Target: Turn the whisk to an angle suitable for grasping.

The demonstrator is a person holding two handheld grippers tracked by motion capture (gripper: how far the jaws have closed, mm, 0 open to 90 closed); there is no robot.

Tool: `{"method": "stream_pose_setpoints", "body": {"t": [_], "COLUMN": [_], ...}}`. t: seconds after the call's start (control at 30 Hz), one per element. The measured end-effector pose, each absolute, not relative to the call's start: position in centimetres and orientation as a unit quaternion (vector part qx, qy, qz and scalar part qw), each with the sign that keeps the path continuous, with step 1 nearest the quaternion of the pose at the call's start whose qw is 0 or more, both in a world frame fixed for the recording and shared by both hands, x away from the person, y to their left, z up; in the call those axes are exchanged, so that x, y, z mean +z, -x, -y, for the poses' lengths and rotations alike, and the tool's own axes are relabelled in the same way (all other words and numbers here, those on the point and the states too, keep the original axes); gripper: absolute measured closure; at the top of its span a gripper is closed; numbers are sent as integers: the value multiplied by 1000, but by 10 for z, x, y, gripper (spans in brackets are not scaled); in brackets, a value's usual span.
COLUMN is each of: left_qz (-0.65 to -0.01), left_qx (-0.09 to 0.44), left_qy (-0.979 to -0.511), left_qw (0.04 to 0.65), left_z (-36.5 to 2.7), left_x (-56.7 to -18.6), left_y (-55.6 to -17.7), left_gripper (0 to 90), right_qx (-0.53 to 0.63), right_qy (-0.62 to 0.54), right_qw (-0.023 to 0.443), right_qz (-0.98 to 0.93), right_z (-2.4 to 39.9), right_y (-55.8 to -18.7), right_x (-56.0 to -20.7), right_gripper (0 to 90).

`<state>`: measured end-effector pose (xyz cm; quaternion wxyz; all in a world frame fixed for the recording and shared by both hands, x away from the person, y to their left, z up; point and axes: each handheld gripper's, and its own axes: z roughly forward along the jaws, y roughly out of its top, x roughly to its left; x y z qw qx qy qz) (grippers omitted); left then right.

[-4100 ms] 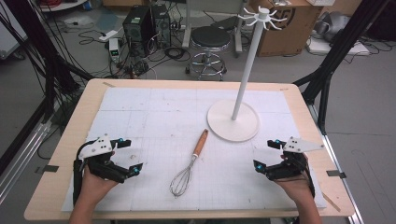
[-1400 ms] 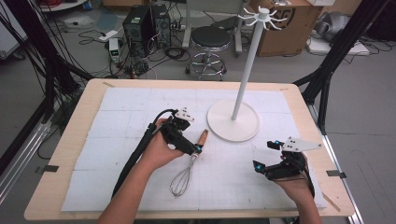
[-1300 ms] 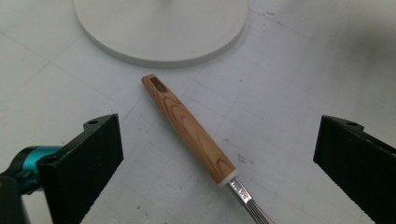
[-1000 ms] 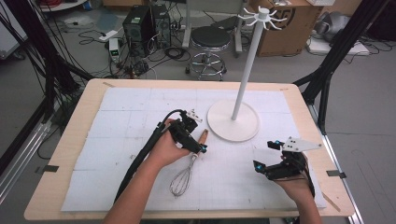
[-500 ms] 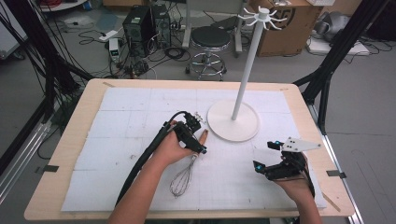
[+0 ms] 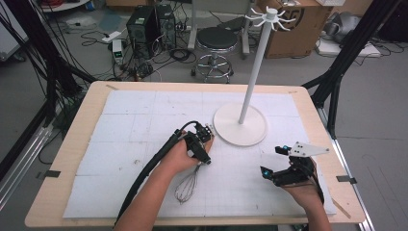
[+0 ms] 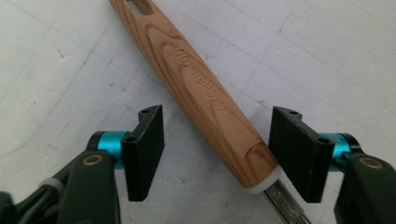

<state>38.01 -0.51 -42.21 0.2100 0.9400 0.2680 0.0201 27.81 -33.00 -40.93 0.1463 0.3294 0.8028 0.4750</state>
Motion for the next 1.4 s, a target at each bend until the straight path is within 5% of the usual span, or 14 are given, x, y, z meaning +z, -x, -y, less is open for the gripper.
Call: {"method": "stream_pose_setpoints", "body": {"t": [0.63, 1.23, 1.4], "left_qz": [-247, -223, -224], "left_qx": [15, 17, 5], "left_qy": [-952, -961, -960], "left_qw": [177, 161, 169], "left_z": [-2, -8, -8], "left_x": [-418, -417, -417], "left_y": [-376, -371, -372], "left_gripper": [594, 664, 611], "right_qx": [474, 473, 472], "right_qy": [-329, -324, -325], "right_qw": [147, 147, 145], "right_qz": [-803, -806, -807], "right_z": [330, 326, 326], "right_y": [-278, -278, -278], "right_x": [-410, -409, -410], "right_gripper": [5, 5, 5]}}
